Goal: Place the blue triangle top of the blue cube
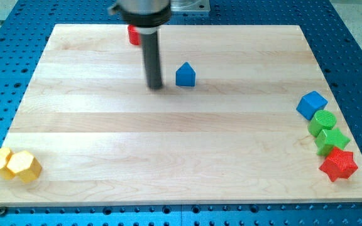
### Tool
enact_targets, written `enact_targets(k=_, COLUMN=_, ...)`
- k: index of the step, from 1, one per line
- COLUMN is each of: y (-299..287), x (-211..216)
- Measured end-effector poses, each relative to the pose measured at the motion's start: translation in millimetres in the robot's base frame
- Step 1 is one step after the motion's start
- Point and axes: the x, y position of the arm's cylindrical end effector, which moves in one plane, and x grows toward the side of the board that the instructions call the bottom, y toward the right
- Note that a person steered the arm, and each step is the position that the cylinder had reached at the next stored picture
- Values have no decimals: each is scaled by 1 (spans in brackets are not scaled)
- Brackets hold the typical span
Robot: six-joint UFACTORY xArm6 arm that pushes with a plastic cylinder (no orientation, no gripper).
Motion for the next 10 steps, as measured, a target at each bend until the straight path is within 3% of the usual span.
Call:
enact_targets(k=2, y=189, x=4)
enact_targets(k=3, y=180, x=-3)
enact_targets(k=4, y=210, x=-16)
enact_targets(k=6, y=222, x=-2)
enact_targets(k=7, y=251, x=26)
enact_targets(k=8, y=248, x=19)
enact_targets(k=9, y=222, x=-19)
enact_targets(k=10, y=191, x=-22)
